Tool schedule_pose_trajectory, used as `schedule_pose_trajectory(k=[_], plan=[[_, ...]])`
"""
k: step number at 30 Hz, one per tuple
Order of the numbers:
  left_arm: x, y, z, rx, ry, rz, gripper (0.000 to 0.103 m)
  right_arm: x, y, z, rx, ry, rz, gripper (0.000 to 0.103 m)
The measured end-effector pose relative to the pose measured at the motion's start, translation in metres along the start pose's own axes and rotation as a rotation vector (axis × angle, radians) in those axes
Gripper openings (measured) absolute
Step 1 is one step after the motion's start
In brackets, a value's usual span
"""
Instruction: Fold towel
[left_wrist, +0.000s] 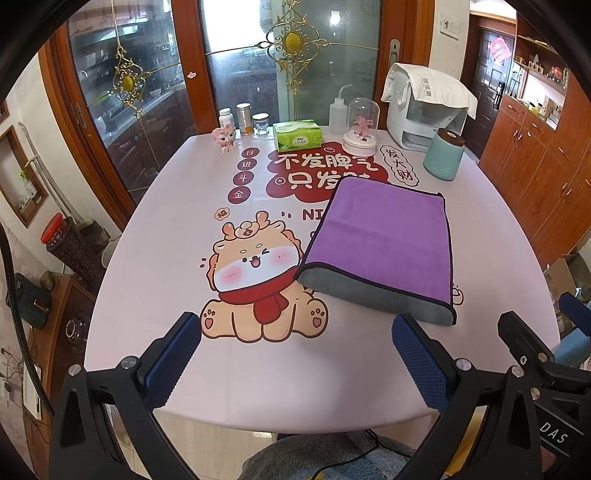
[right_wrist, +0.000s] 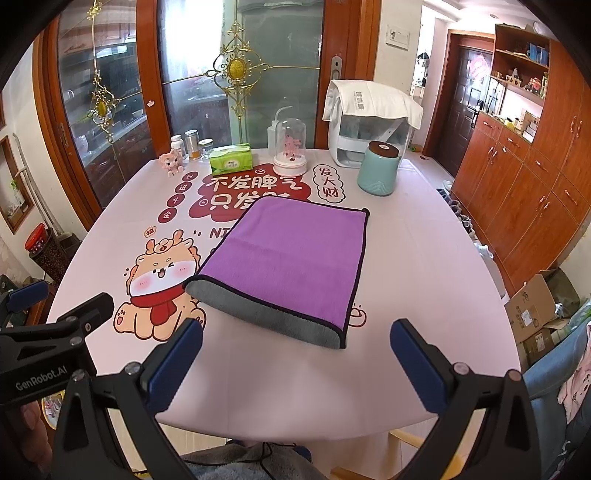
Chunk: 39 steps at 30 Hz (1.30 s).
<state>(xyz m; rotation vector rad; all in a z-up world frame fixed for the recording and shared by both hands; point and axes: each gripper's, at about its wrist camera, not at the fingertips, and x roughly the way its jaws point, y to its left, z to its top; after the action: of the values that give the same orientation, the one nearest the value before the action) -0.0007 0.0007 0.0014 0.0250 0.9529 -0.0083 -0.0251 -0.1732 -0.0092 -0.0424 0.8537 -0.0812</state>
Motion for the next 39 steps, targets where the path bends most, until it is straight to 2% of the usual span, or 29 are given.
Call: schedule_pose_trajectory(k=[39], plan=[[0.0029,-0.0049,0.0059,0.002,0.000,-0.001,0.103,0.0053,-0.0058,-0.0011,0.007,0.006,0.000,0.102]])
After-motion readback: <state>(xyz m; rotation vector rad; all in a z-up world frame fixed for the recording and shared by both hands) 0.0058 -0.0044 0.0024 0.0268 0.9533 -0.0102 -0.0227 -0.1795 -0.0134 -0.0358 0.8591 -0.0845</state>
